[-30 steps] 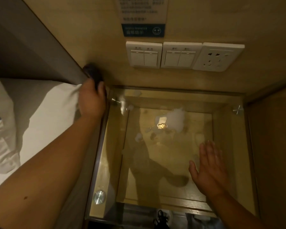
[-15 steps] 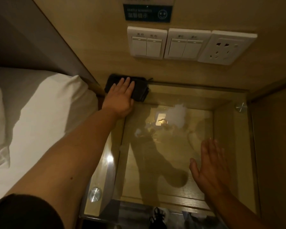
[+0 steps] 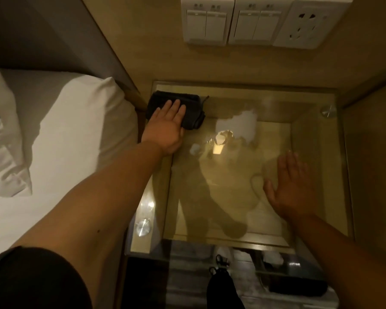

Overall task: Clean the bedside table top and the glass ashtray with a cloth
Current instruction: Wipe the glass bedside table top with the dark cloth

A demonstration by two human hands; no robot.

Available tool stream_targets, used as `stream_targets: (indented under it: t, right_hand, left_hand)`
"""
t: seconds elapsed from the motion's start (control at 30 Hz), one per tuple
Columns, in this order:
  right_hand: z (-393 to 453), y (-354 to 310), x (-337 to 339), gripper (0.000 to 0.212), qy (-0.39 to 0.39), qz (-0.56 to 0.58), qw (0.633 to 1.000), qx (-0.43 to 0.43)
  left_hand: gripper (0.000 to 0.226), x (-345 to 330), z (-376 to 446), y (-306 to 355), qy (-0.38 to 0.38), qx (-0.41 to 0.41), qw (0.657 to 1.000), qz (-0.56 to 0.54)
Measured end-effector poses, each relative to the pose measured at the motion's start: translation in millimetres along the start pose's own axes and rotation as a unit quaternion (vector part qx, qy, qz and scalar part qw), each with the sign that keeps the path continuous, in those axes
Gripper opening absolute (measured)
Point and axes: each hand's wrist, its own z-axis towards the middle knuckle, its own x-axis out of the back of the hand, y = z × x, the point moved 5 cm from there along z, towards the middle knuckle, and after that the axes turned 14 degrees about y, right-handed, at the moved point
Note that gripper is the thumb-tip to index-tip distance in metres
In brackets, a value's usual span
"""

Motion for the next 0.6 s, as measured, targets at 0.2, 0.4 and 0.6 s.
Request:
stream_targets:
  t: [0.2,0.4,0.6]
  right_hand:
    - [-1.3,-1.1,2.6,0.077,-0.011,-0.014,1.000,0.000]
    - [-3.2,-3.9,9.9,0.076,-0.012,0.003,1.000,-0.009]
    - [-2.6,-2.0,5.8,0.080,-0.016,0.002,1.000,-0.002]
  left_hand:
    - [0.060,-5.0,-103.3,13.9,0.001,0.004,1.000,-0.027]
    - [0.062,-17.0,-203.7,37.6,-0.016,0.025,0.999,-0.024]
    - [0.065,-15.5,-290.8,55.7,-0.033,0.023,0.999,0.007]
